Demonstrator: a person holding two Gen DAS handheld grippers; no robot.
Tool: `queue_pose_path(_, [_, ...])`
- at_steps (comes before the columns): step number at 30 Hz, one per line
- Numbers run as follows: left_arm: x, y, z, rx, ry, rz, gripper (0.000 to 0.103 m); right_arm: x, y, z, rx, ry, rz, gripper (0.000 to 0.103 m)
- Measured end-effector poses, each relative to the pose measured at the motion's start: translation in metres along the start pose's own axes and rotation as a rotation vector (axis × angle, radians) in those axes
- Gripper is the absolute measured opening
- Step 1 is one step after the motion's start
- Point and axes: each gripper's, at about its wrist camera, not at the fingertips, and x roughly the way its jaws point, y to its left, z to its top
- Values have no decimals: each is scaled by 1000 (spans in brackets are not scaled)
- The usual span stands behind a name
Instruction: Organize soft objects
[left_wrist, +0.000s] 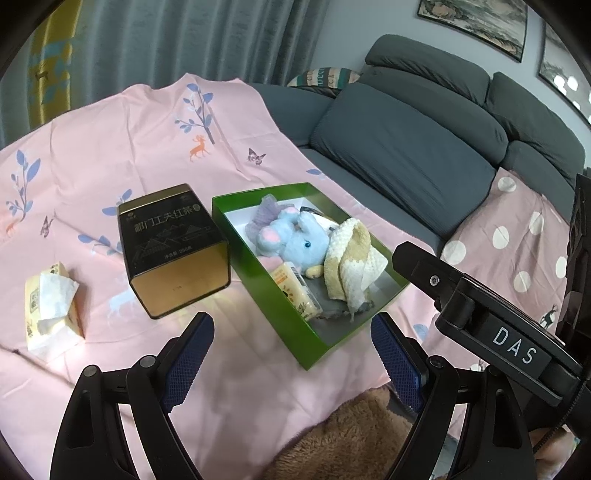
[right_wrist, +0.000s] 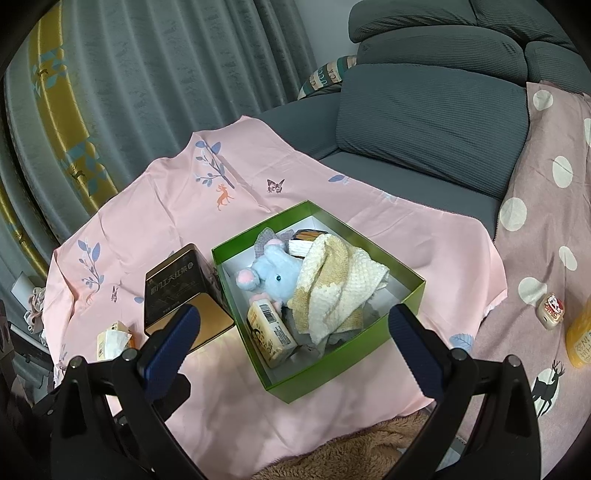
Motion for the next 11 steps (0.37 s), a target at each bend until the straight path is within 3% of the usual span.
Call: queue_pose_path(11, [1,-1,-3,-2,6,-2,87,0,-1,0,-4,-1,-14,102])
